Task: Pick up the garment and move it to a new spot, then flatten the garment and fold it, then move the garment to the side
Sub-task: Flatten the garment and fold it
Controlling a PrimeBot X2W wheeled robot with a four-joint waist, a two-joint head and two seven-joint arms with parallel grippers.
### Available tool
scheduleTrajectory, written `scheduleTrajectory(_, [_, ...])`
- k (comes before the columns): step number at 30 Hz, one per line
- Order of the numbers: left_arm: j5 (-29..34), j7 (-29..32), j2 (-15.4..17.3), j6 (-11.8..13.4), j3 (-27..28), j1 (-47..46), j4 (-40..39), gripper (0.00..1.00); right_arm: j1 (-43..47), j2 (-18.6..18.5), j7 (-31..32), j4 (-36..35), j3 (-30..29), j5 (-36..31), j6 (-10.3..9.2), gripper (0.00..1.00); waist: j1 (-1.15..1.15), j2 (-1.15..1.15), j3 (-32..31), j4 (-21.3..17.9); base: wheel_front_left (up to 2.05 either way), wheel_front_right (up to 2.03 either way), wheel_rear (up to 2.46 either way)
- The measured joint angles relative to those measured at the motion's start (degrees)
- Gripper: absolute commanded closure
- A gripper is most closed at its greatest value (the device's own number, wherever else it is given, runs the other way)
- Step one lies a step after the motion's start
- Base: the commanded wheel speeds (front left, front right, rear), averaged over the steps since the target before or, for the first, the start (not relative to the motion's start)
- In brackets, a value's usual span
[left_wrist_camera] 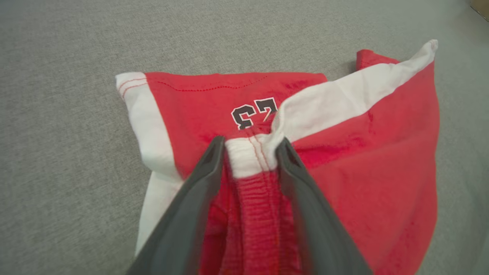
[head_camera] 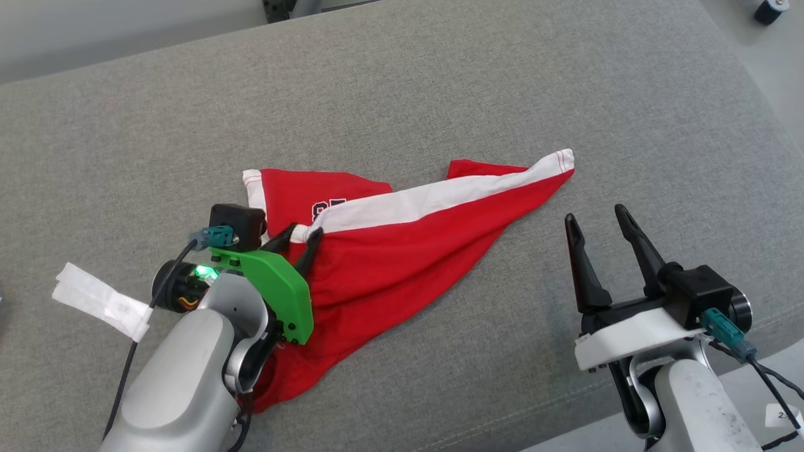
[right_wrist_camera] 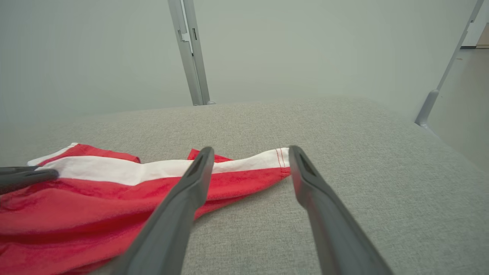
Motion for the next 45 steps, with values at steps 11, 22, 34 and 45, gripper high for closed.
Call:
scheduleTrajectory(11, [1.51, -0.63, 0.41, -0.22, -1.26, -2.15, -2.14, 1.00, -7.62, -3.02, 0.01, 6.06, -3.14, -0.07, 0.00, 0.00, 0.00, 0.00, 1.42, 1.62, 0.00, 0.00, 0.00])
scheduleTrajectory(22, [3.02, -1.21, 0.35, -0.21, -3.07, -3.71, -6.78, 1.00, -17.32, -5.99, -0.34, 20.23, -3.58, 1.94, 0.01, 0.00, 0.00, 0.00, 4.80, 4.89, 0.00, 0.00, 0.00])
scheduleTrajectory(34, [4.52, -1.55, 0.30, -0.24, -5.27, -4.48, -9.95, 1.00, -26.85, -8.24, -0.86, 36.73, 1.92, 5.63, 0.01, 0.00, 0.00, 0.00, 8.32, 8.45, 0.00, 0.00, 0.00])
scheduleTrajectory(45, [4.95, -2.41, 0.16, -0.53, -6.45, -5.06, -10.62, 1.00, -33.37, -10.23, 0.33, 43.83, 8.22, 10.74, 0.03, 1.00, 0.00, 0.00, 9.49, 9.53, 0.00, 0.00, 0.00])
